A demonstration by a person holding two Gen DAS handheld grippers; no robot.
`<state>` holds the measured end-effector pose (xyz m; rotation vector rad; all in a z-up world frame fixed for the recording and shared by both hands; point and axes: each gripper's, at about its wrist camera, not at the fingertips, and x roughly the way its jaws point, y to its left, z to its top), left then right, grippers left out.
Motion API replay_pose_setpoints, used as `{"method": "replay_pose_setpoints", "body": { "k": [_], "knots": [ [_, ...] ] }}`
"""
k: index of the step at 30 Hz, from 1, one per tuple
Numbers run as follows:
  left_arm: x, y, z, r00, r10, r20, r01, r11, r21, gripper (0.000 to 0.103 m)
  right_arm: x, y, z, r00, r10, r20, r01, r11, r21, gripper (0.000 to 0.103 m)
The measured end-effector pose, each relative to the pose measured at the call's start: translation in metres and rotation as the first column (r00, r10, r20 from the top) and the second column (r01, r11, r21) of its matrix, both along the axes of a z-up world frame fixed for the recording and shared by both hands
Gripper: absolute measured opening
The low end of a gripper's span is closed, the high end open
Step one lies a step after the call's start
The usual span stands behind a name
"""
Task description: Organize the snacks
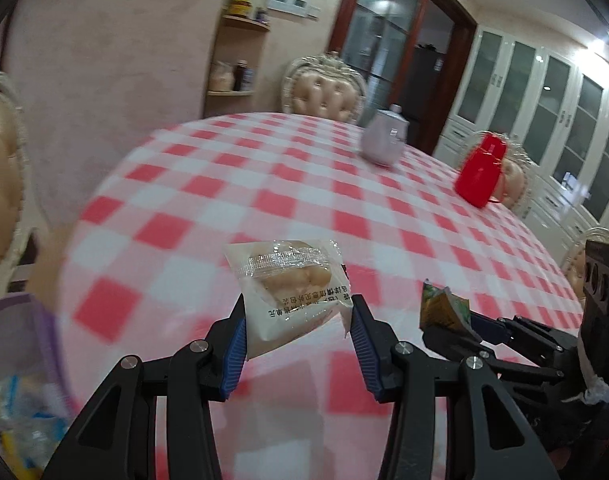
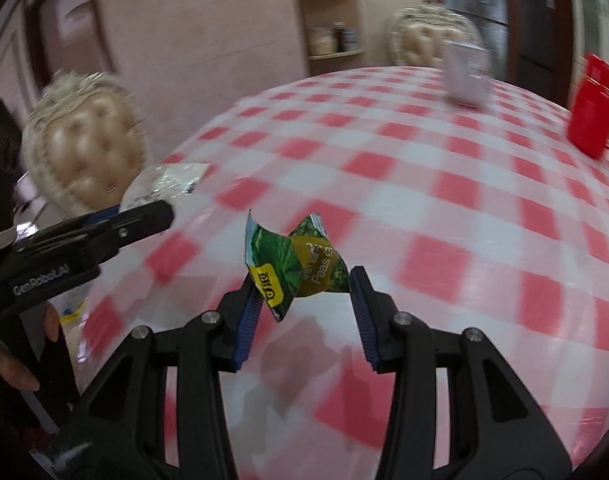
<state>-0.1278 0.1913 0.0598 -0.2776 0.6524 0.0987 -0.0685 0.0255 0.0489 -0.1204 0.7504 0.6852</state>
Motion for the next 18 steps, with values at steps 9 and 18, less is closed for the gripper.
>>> {"method": "replay_pose_setpoints", "body": {
  "k": [9,18],
  "knots": [
    [-0.092,0.077,0.003,0.978,0.208,-0.012,-0.207,0.977,0.040,0.048,-0.056,0.099,-0.001,0.957,0.291,-0.015,-0.291,0.957,0.003,0.047],
    [-0.162,0.147,0.006,0.900,0.434,-0.032,-0.430,0.898,0.097,0.049,-0.111,0.174,-0.004,0.854,0.521,-0.018,-0.521,0.853,-0.021,0.047]
  ]
}}
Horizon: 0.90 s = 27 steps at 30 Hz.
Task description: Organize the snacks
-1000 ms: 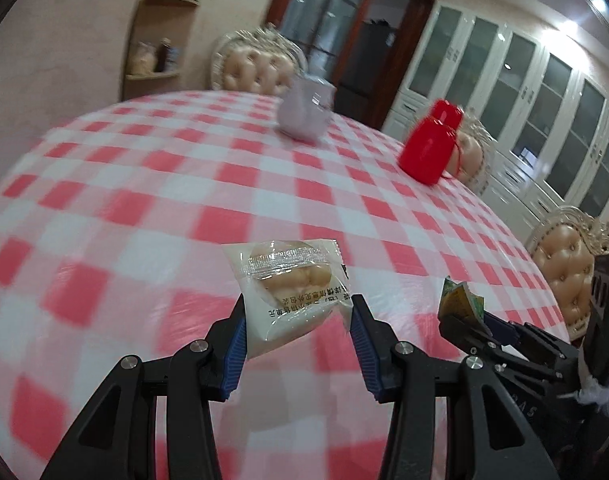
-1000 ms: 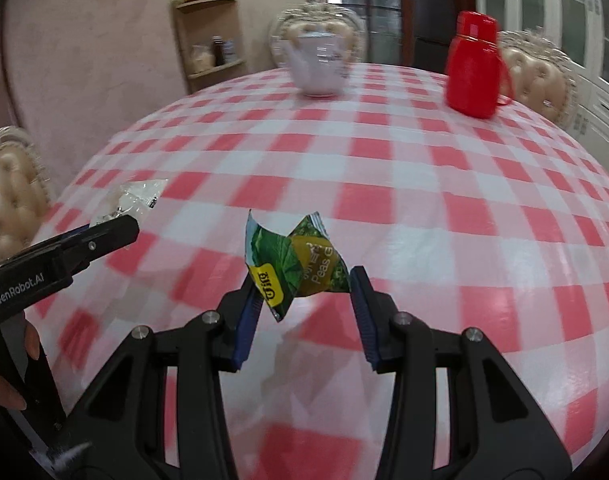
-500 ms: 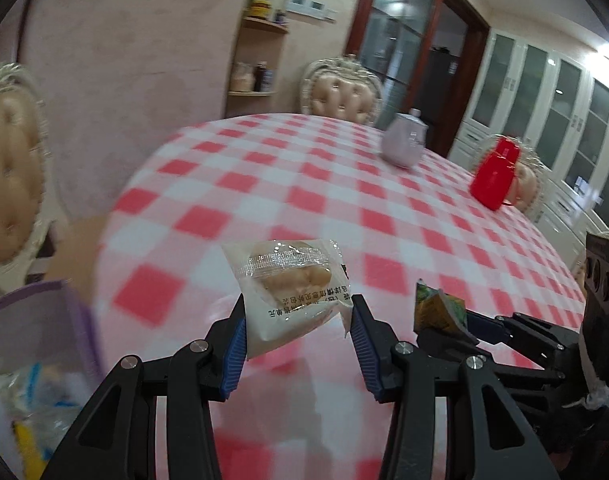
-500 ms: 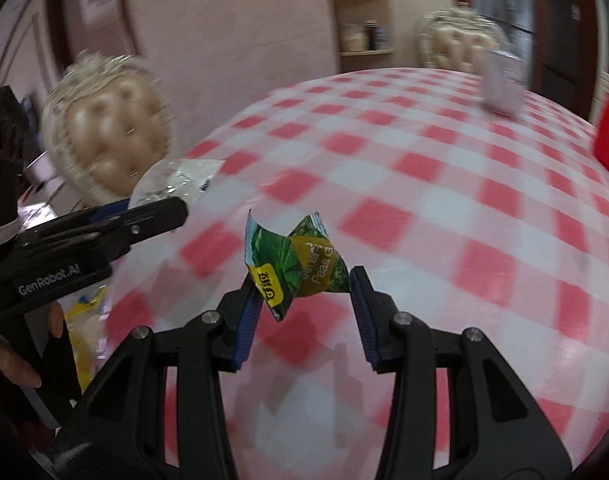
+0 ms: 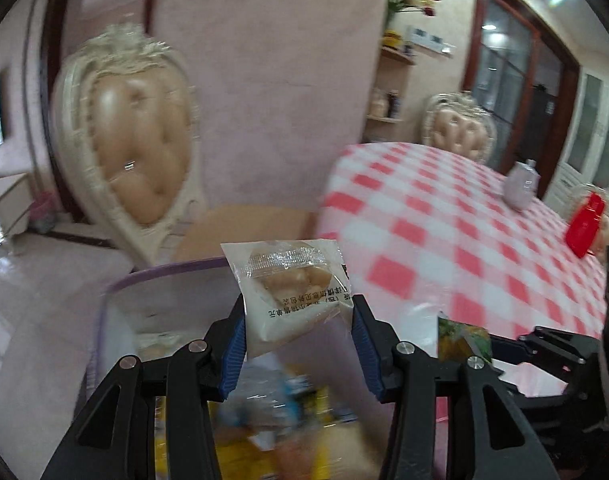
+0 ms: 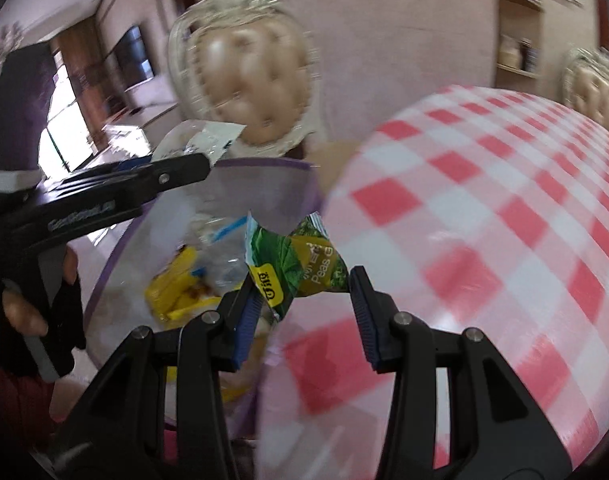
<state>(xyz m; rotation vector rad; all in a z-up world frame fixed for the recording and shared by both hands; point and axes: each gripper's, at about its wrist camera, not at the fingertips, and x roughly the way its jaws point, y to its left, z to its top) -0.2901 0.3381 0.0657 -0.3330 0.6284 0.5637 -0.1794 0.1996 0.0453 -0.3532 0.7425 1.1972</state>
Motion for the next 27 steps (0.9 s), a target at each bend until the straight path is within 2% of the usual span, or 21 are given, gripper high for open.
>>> {"method": "replay_pose_setpoints", "body": {
  "k": [6,14,16,17,18,19,20,24,27],
  "knots": [
    [-0.024,0.025,-0.008,0.996,0.092,-0.016,-0.093,0.996,-0.018,0.049,-0.015,0.026,0.006,0.997,0.083,-0.002,-0.083,0.997,0.006,0.047],
    [-0.035,0.036,-0.005,0.989,0.144,-0.026,-0.144,0.990,-0.005,0.051,-0.015,0.063,0.021,0.992,0.123,0.007,-0.123,0.991,0.048,0.048],
    [-0.036,0.038,-0.007,0.987,0.157,-0.030,-0.157,0.987,-0.009,0.056,-0.017,0.074,0.019,0.989,0.150,-0.001,-0.150,0.987,0.065,0.049],
    [-0.038,0.039,-0.008,0.985,0.168,-0.031,-0.168,0.986,-0.008,0.058,-0.018,0.079,0.016,0.987,0.159,0.005,-0.159,0.985,0.068,0.053],
    [-0.039,0.041,-0.009,0.983,0.182,-0.034,-0.182,0.983,-0.004,0.068,-0.018,0.082,0.014,0.989,0.149,0.017,-0.150,0.987,0.060,0.064],
    [-0.040,0.042,-0.010,0.980,0.196,-0.038,-0.196,0.981,0.000,0.078,-0.017,0.083,0.009,0.992,0.121,0.029,-0.122,0.991,0.047,0.069],
    [-0.042,0.044,-0.011,0.978,0.204,-0.045,-0.204,0.979,-0.001,0.082,-0.015,0.081,0.007,0.993,0.115,0.024,-0.116,0.992,0.046,0.075],
    [-0.044,0.052,-0.016,0.976,0.214,-0.052,-0.216,0.975,-0.049,0.085,-0.008,0.070,0.003,0.992,0.121,-0.027,-0.120,0.992,0.048,0.076],
    [-0.044,0.045,-0.010,0.976,0.214,-0.039,-0.215,0.977,-0.015,0.088,-0.003,0.055,0.001,0.989,0.124,-0.082,-0.120,0.992,0.045,0.085]
  ]
}}
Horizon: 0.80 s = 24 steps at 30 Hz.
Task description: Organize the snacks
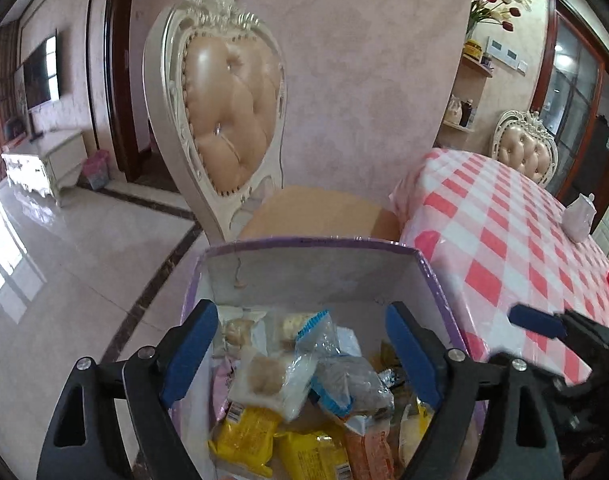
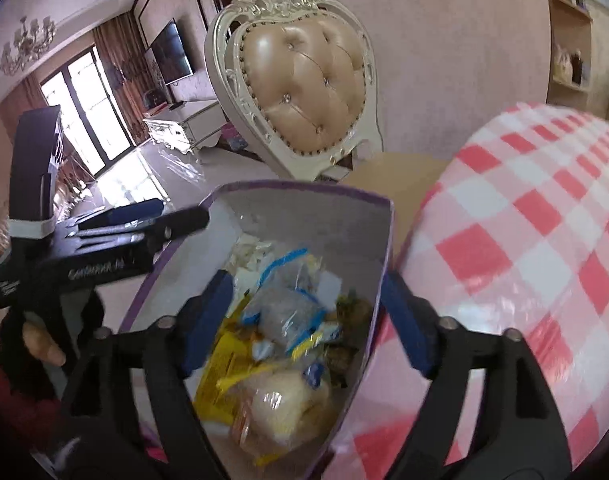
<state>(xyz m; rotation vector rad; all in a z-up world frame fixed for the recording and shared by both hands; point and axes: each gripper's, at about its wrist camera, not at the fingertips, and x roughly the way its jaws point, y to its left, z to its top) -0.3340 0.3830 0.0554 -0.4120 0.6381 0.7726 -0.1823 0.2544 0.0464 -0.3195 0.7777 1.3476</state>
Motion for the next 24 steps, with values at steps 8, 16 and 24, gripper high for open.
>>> {"method": "replay_pose_setpoints", "body": {
  "k": [8,16,24],
  "knots": [
    [0.010,-0.037,0.025,0.984,0.140,-0.113,-0.115,0.972,0.204,0.089,0.003,-0.016,-0.001,0.995,-0.094,-0.033,0.086,0.979,-0.182,0.089],
    [0.018,-0.024,-0.002,0.978,0.092,-0.190,-0.102,0.994,-0.045,0.089,-0.001,-0.018,0.003,0.990,-0.142,-0.021,0.129,0.946,-0.297,0.089],
    [0.019,-0.019,-0.022,0.974,0.080,-0.214,-0.114,0.982,-0.152,0.089,-0.016,-0.011,-0.011,0.994,-0.109,-0.014,0.097,0.930,-0.354,0.089]
  ]
}}
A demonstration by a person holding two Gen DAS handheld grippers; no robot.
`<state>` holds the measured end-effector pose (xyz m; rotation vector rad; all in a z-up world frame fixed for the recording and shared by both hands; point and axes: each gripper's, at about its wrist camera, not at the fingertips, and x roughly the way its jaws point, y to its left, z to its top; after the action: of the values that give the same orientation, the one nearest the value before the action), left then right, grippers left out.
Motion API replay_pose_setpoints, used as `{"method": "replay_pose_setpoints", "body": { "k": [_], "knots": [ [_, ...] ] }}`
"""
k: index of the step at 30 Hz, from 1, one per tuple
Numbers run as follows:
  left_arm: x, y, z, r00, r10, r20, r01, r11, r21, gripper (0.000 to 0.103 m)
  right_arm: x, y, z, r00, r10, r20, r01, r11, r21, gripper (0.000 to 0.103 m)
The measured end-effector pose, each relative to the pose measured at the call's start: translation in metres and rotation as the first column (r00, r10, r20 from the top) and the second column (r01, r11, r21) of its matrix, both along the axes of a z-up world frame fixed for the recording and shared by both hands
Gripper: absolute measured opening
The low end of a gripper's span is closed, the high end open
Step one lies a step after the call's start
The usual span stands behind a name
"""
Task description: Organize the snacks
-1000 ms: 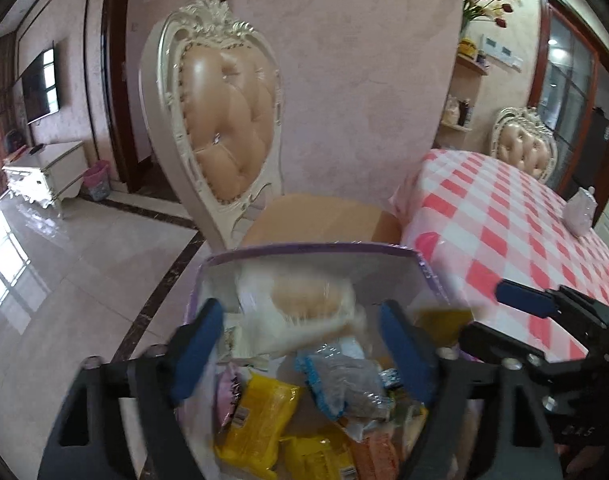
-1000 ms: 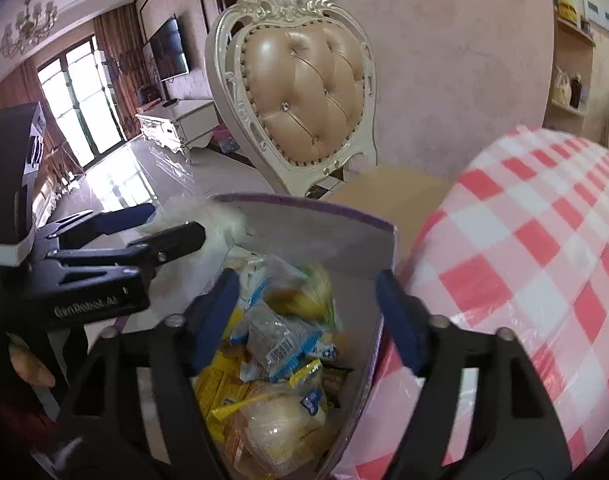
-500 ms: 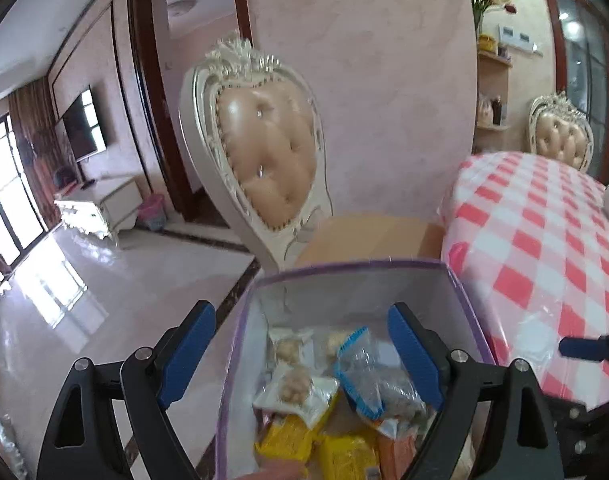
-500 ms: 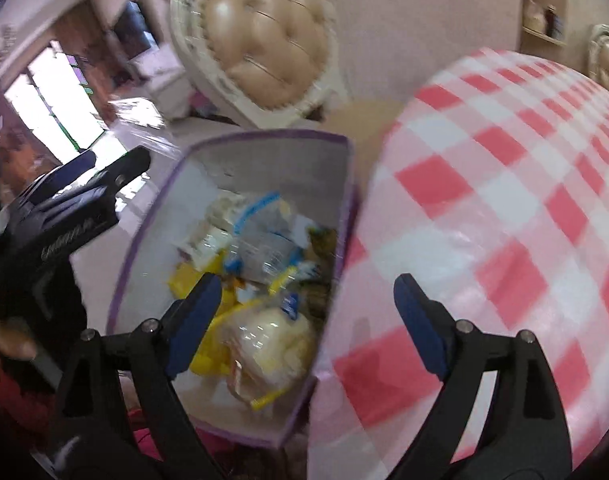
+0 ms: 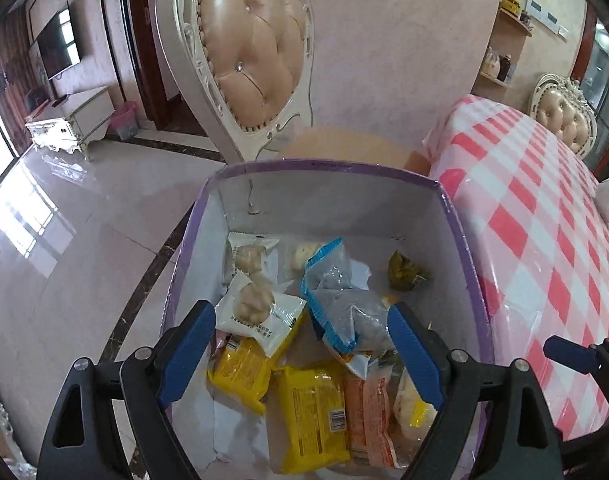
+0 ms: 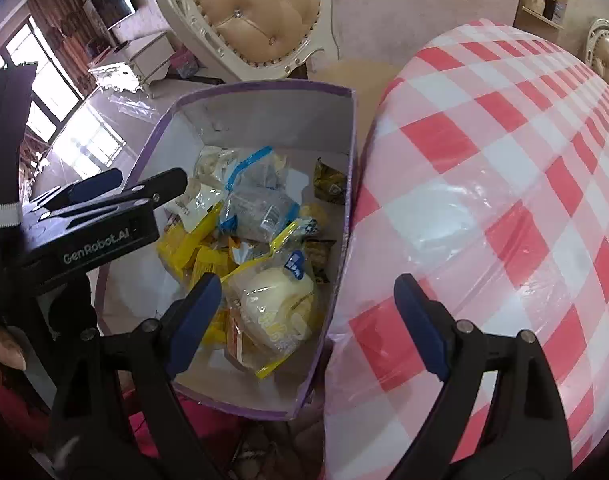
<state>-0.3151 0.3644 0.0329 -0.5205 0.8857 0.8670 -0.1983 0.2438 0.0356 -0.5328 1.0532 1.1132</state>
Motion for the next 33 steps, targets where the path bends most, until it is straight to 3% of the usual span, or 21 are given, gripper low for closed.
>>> {"method": "replay_pose_setpoints", "body": {
  "k": [33],
  "knots": [
    [-0.002,0.006,-0.010,1.000,0.008,-0.010,-0.009,0.999,-0.041,0.089,-0.011,0.010,-0.012,0.999,0.033,-0.009,-0.033,0.999,-0.031,0.089]
  ]
}}
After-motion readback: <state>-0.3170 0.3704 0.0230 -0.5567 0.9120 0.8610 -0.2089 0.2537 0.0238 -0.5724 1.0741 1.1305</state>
